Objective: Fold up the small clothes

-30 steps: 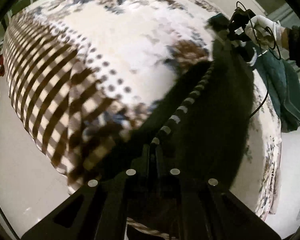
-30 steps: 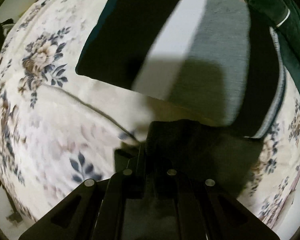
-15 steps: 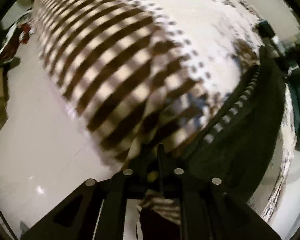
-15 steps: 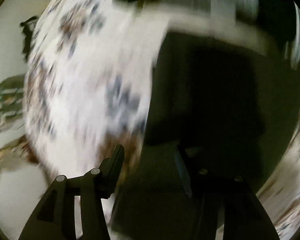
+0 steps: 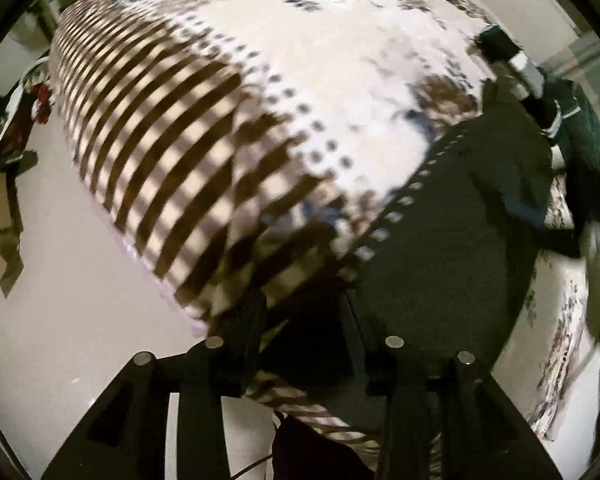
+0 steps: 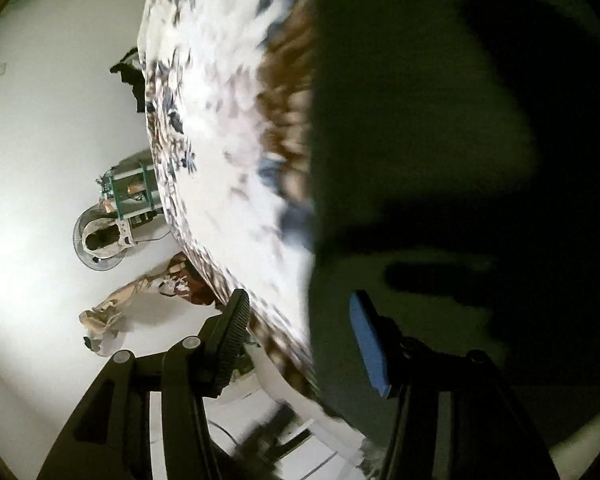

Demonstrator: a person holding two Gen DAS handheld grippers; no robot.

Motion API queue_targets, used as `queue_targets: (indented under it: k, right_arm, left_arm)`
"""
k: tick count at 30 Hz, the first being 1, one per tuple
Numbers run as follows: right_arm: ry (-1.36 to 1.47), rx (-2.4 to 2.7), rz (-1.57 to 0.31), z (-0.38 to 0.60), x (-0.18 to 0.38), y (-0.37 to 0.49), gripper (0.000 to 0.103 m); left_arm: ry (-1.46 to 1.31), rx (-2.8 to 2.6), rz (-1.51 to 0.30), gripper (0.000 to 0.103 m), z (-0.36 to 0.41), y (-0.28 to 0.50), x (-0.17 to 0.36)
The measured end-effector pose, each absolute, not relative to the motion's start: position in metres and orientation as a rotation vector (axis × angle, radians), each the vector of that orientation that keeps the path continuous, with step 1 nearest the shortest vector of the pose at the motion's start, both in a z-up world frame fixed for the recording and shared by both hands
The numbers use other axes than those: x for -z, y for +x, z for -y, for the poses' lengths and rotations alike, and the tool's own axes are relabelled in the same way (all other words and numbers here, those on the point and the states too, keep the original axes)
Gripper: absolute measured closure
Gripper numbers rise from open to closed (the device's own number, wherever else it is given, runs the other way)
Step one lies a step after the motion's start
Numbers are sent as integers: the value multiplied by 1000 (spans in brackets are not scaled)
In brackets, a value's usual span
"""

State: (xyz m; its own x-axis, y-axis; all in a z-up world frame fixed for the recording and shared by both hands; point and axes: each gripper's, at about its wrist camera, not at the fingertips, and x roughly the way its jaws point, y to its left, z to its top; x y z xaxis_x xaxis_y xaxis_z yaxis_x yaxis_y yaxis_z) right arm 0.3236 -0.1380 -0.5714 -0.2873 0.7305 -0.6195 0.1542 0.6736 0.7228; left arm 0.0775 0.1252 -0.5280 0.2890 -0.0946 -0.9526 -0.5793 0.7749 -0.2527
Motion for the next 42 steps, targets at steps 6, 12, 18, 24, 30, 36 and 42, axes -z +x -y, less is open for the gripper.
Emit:
queue_targets:
  k: [6, 12, 18, 24, 30, 36, 42]
  right_arm:
    - [737, -425, -1832, 266, 575, 241, 47]
    - [828, -280, -1758, 325, 587, 224, 47]
    - [824, -196, -1613, 324, 579, 313, 45]
    - [805, -133, -1454, 320, 575, 430, 45]
    - [711, -43, -1383, 315, 590, 545, 42]
    - [736, -59, -1379, 306, 604, 577, 88]
    - [709, -33, -1372, 297, 609, 605, 96]
  left_arm:
    - [-624, -264, -1283, 58, -113, 110, 533]
    - [-570, -147, -1190, 56, -103, 182, 512]
    - [-565, 34, -1132, 46, -99, 330, 518]
    - [-483, 196, -1165, 46, -78, 477, 547]
    - [-387, 295, -1174, 91, -56, 531, 568]
    - [-480, 338, -1104, 94, -76, 515, 559]
    - [-485, 339, -1161, 89, -83, 528, 581]
